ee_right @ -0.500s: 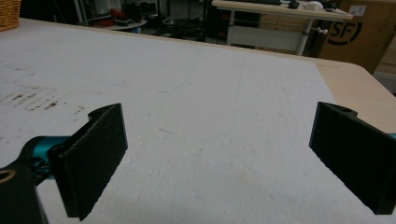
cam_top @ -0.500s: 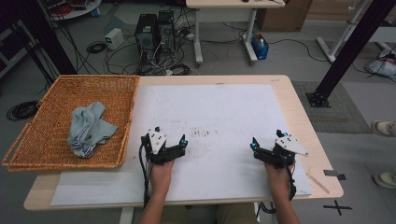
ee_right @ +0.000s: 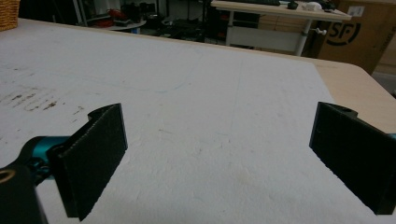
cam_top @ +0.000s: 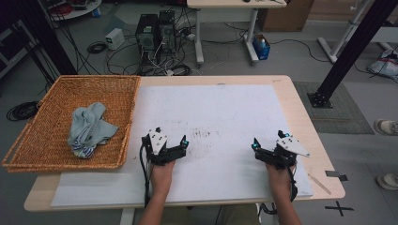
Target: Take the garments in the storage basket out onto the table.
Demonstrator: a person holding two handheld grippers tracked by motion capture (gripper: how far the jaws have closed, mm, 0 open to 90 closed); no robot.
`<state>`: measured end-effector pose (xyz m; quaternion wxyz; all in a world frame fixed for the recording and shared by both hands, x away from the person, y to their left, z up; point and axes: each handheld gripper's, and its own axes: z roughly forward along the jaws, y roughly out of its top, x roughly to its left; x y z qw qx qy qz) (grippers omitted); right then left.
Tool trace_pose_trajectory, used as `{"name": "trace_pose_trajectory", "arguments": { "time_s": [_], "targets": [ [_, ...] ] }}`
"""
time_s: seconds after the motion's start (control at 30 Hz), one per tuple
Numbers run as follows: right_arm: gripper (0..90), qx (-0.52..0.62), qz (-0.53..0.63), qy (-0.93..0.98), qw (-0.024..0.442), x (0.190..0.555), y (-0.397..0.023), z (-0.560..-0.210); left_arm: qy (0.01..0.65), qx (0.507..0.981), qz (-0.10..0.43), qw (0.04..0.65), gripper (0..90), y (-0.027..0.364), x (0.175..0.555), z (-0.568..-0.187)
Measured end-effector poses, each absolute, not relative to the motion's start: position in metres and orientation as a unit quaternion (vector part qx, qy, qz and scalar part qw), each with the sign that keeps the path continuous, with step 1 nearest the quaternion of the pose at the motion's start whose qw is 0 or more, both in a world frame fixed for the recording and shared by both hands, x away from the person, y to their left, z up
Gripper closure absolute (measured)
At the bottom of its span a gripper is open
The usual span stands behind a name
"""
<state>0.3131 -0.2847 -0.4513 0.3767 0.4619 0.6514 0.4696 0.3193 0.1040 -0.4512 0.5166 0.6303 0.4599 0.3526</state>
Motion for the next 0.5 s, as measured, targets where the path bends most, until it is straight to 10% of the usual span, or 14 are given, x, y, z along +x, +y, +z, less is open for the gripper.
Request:
{"name": "trace_pose_trajectory", "arguments": {
  "time_s": [0.5],
  "targets": [
    [3.8, 0.461, 0.469, 0.652, 0.377, 0.313, -0.284, -0.451, 0.426, 0.627, 0.371, 0.536, 2.0, 0.101, 0.318, -0.408]
  ]
}}
